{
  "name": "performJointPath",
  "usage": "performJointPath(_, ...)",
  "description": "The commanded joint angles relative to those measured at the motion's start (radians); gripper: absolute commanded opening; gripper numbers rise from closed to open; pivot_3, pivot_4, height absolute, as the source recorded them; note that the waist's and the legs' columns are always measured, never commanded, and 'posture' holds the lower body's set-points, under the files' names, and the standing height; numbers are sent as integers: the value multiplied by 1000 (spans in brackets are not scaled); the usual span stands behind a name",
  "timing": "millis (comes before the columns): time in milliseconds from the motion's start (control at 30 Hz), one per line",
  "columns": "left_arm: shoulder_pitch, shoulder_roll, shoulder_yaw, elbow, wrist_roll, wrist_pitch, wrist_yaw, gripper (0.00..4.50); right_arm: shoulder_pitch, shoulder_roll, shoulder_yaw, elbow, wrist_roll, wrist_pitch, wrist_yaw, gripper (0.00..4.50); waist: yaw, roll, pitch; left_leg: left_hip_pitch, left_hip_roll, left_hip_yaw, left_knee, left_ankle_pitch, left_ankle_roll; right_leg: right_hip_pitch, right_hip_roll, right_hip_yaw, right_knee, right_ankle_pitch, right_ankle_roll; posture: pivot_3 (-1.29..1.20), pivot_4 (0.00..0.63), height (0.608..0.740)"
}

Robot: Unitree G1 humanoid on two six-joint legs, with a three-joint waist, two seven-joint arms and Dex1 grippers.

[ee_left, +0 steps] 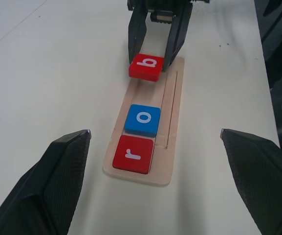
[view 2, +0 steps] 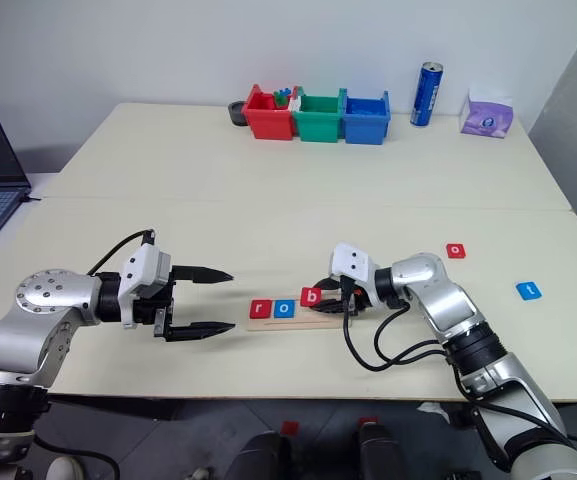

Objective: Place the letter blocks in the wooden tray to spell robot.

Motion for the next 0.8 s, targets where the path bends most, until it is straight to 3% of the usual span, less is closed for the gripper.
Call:
performJointPath(33, 6, 0, 19, -52, -23, 8, 8, 4500, -14, 10, 1, 1, -17, -37, 16, 1467, -2, 0, 0, 0, 0, 0, 0, 0, 0, 0, 0, 0, 0, 0, 0, 0, 150, 740)
performJointPath(800, 8, 7, 19, -69, -27, 23, -1, 4500, -13, 74, 8, 61, -74, -83, 9, 1467, -4, 0, 0, 1, 0, 0, 0, 0, 0, 0, 3, 0, 1, 0, 0, 0, 150, 740)
